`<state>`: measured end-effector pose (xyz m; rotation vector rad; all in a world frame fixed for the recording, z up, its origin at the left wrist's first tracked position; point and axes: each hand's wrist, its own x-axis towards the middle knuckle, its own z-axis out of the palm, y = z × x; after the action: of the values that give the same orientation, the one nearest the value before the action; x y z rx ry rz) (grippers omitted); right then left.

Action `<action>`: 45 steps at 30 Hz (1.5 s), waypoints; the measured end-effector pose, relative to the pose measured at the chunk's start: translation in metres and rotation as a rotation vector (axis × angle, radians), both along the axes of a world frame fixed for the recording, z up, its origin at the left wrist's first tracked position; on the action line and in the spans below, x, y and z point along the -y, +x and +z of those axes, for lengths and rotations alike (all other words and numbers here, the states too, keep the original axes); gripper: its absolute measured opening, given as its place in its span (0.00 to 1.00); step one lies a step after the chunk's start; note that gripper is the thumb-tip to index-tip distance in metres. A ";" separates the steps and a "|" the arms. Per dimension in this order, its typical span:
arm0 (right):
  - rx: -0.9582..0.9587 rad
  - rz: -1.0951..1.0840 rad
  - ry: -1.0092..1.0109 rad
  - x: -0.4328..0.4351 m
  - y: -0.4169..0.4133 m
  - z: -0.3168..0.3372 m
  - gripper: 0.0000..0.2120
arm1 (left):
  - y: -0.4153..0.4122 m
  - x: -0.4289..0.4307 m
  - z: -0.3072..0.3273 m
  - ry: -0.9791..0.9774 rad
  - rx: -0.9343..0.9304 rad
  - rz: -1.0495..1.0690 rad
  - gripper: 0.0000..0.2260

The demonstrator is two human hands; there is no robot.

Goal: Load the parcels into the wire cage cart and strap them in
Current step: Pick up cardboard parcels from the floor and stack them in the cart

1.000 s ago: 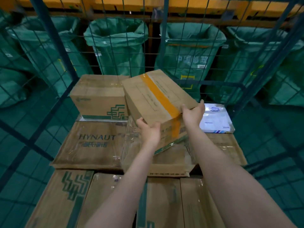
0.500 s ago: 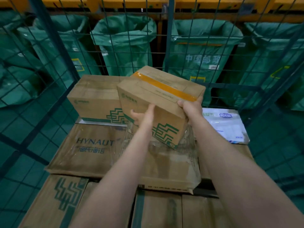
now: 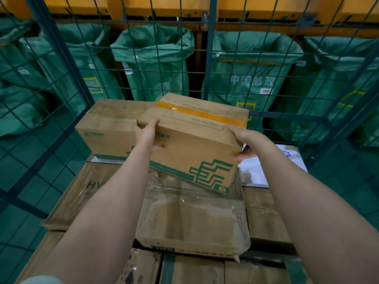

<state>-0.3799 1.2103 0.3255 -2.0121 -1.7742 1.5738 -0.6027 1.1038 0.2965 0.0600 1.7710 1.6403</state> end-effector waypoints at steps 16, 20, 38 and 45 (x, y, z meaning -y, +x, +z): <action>-0.153 -0.283 0.525 -0.059 0.003 -0.082 0.13 | 0.001 -0.076 -0.070 -0.025 -0.068 -0.047 0.41; -0.107 -0.204 0.406 -0.052 0.012 -0.130 0.13 | 0.010 -0.064 -0.111 -0.119 -0.028 -0.105 0.33; -0.097 -0.230 0.316 0.005 0.020 -0.097 0.23 | 0.047 -0.012 -0.050 -0.297 -0.271 -0.209 0.29; -0.219 -0.192 0.319 0.062 0.021 -0.043 0.21 | 0.069 0.032 0.002 -0.216 -0.270 -0.268 0.22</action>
<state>-0.3594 1.1481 0.2820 -1.7321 -1.5799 1.3023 -0.5336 1.0716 0.2987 0.4176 2.0334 1.2895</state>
